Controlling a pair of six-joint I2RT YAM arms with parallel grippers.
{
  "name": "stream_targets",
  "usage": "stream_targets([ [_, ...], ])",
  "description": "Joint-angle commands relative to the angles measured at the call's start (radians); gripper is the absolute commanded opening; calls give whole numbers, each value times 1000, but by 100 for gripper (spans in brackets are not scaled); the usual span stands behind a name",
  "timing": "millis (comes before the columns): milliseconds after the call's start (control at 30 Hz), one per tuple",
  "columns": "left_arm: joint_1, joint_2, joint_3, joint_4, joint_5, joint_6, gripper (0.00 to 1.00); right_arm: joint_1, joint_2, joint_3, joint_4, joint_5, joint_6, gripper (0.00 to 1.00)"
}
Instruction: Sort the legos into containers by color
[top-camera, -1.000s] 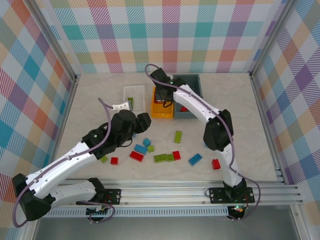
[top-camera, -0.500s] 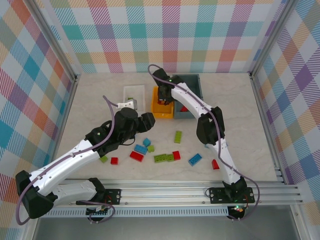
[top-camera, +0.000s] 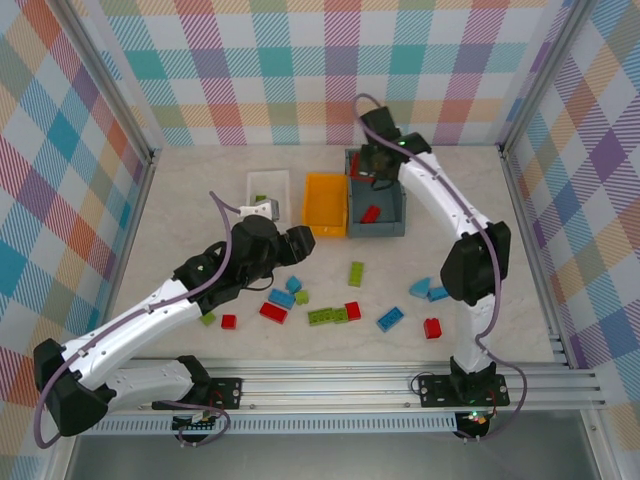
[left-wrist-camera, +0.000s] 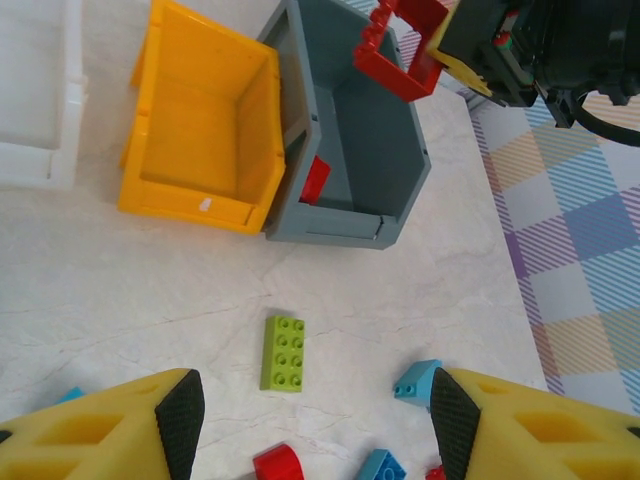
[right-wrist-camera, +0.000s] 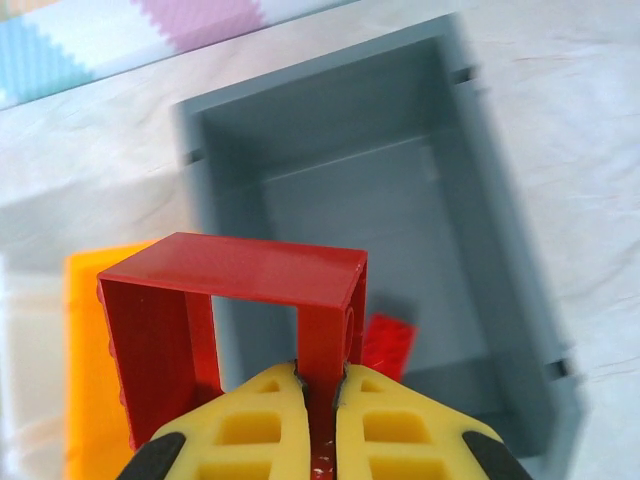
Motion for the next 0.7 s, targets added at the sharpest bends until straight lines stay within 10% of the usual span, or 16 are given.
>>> stream_targets([
  [0, 12, 34, -2, 52, 42, 1, 64, -38, 69, 17, 17, -92, -61, 0],
  [433, -9, 81, 19, 67, 68, 0, 63, -80, 441, 379, -130, -139, -135, 5],
  [667, -25, 77, 22, 42, 45, -7, 64, -80, 359, 311, -102, -148, -152, 40],
])
